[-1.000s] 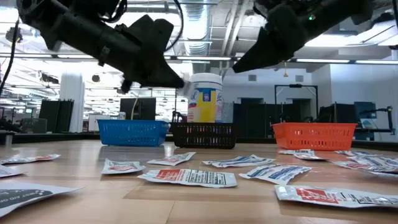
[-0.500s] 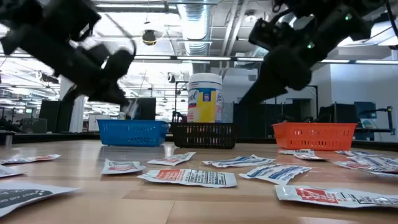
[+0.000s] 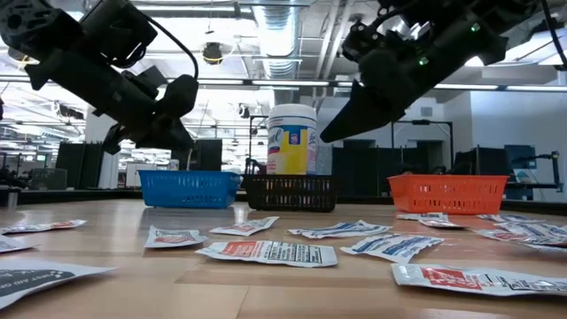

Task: Pick & Place First Aid Supplies
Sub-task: Put the orange ointment pack into the orange bin

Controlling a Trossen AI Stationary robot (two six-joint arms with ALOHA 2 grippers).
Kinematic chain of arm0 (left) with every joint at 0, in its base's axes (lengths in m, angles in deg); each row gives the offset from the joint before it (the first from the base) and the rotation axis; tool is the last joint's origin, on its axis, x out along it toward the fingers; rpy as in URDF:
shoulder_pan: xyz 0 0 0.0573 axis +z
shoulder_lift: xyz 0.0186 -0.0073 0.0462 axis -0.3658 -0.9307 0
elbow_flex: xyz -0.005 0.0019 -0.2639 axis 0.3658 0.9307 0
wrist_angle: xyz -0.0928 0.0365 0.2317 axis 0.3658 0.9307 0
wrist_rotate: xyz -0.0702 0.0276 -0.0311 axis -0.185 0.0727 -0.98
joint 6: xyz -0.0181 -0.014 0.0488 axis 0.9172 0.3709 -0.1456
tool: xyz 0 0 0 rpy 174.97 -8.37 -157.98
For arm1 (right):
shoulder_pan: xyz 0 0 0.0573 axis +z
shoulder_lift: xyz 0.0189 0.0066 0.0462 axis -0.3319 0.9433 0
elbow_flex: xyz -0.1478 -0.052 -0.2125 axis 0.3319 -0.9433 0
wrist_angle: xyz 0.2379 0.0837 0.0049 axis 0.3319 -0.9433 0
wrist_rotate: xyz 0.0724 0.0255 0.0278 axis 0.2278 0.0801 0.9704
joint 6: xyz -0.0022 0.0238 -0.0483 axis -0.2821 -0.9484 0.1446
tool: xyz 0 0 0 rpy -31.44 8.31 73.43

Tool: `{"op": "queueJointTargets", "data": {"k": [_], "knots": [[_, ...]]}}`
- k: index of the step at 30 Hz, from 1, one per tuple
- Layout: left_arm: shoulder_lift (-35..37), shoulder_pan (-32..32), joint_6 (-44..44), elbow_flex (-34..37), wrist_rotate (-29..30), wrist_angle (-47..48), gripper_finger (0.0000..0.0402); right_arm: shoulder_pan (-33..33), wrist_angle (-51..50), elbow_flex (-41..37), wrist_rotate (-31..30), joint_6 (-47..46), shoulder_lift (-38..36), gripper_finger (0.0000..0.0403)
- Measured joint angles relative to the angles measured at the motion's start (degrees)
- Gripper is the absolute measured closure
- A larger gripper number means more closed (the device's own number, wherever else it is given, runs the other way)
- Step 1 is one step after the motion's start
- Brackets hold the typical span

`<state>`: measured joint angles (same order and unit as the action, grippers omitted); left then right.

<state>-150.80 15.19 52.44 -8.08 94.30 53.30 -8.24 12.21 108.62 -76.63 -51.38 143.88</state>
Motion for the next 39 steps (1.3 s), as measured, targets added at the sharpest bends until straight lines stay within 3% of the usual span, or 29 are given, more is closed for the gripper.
{"op": "queueJointTargets", "data": {"k": [6,12,18,21,27,33,39], "knots": [[0.0,-0.1,-0.2,0.0,-1.7,-4.2,0.0324,0.1,0.5,0.0,2.7,-0.6,0.0,0.0301],[0.0,-0.1,-8.7,0.0,-7.8,-15.5,0.0334,0.2,8.0,0.0,3.1,-5.8,2.5,0.0301],[0.0,-0.2,-11.3,0.0,-10.6,-17.6,0.0341,0.5,24.4,0.6,18.8,0.6,12.9,0.0301],[0.0,-0.2,-11.3,0.0,-11.0,-17.6,0.0341,0.5,20.9,4.2,19.6,3.4,15.5,0.0301],[0.0,-0.2,-12.0,0.0,-11.0,-17.5,0.0341,1.1,3.8,13.2,22.0,4.5,20.6,0.0301],[0.0,-0.2,-12.0,0.0,-11.0,-17.6,0.0341,1.2,-0.6,17.8,22.0,4.3,25.1,0.0301],[0.0,-0.2,-11.9,0.0,-11.0,-17.6,0.034,1.0,-0.4,18.5,21.8,0.6,25.1,0.0301]]}}
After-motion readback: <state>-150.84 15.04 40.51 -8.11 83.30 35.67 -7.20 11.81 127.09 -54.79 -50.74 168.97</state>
